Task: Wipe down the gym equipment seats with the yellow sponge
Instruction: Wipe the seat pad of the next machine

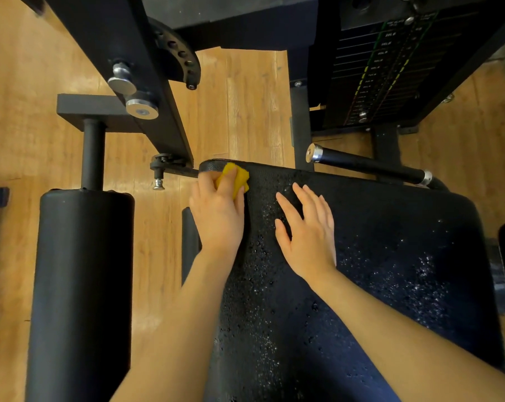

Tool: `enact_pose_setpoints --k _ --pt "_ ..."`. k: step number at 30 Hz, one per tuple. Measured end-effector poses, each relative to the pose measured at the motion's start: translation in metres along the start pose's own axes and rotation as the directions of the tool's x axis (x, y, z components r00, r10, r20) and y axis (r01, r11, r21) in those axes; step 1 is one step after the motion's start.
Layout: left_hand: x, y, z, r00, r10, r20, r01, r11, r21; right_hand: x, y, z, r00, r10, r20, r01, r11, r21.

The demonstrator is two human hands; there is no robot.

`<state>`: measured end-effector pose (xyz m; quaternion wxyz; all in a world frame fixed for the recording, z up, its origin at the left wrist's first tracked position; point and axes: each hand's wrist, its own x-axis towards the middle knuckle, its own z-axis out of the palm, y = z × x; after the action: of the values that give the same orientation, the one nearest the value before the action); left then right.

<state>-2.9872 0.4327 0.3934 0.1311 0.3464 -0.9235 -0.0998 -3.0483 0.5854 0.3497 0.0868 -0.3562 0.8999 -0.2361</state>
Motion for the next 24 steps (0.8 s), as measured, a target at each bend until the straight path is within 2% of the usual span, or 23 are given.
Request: enact_pose_setpoints --k 7,15,18,24 --pt "-0.083 0.002 -0.016 0.998 -0.005 0.057 0.006 1.0 -0.017 -0.001 0.001 0.0 1.0 -0.009 -0.017 0.009 1.0 0.026" --pt "-0.017 0.01 0.003 0.993 0.118 0.023 -0.117 0.992 -0.039 0.0 0.0 0.0 1.0 -0.001 0.008 0.001 1.0 0.002" --pt "0.006 0.015 0.009 0.993 0.11 0.03 -0.109 0.993 -0.035 -0.001 0.0 -0.001 1.0 -0.002 0.015 0.002 1.0 -0.009" --pt "-0.039 0.013 0.0 0.998 0.055 0.019 -0.054 0.998 -0.035 0.0 0.001 -0.002 1.0 -0.007 0.019 0.006 0.999 0.034"
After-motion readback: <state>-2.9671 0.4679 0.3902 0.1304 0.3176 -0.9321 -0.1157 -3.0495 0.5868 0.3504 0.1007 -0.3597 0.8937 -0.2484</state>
